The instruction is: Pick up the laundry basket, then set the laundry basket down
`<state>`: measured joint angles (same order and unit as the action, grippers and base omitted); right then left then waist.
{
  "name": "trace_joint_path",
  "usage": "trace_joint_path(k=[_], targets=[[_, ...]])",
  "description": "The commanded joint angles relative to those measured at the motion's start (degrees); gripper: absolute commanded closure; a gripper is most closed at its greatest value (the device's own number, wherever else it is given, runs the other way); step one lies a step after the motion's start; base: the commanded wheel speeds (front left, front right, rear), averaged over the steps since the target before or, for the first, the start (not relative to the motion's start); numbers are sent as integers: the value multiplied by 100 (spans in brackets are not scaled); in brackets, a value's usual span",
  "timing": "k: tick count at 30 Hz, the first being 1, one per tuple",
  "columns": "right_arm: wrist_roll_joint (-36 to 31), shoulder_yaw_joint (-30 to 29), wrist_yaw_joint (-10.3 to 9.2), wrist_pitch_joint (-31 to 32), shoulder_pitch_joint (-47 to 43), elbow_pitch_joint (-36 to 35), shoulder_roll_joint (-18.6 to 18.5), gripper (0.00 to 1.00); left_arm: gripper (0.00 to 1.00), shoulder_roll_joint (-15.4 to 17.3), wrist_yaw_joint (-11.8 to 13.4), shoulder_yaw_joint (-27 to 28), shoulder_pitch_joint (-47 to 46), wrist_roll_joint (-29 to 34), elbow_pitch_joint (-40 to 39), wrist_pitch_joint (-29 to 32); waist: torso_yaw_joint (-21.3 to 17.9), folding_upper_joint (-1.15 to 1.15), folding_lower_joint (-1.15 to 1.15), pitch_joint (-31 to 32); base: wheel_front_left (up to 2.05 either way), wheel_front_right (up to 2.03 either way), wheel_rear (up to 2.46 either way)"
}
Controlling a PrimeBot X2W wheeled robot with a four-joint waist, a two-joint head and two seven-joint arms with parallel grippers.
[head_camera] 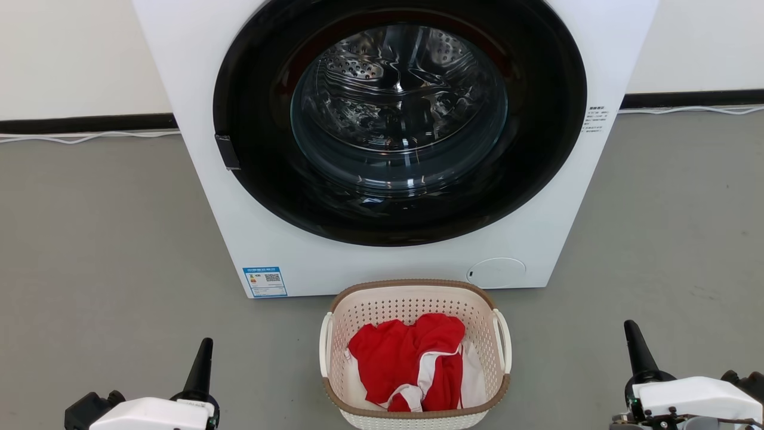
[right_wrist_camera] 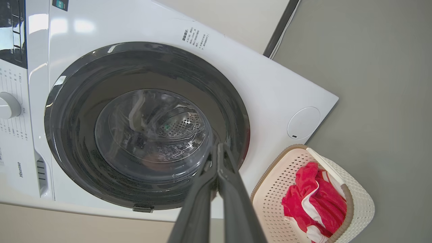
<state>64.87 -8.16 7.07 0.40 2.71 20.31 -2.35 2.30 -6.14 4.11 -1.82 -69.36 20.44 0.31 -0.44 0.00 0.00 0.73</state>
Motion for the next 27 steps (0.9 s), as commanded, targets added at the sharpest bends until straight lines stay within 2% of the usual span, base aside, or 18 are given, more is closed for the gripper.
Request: trace_joint_path(k=[1,27], targets=[[247,113,31,66,299,-232,-51,100,100,61,-64,146,-312,-220,-206,63,2,0,0,-5,0,0,0],[2126,150,39,478,336,-532,-53,100,100,58,-118,219,-408,-1779,-533,484,34,0,0,-70,0,0,0]])
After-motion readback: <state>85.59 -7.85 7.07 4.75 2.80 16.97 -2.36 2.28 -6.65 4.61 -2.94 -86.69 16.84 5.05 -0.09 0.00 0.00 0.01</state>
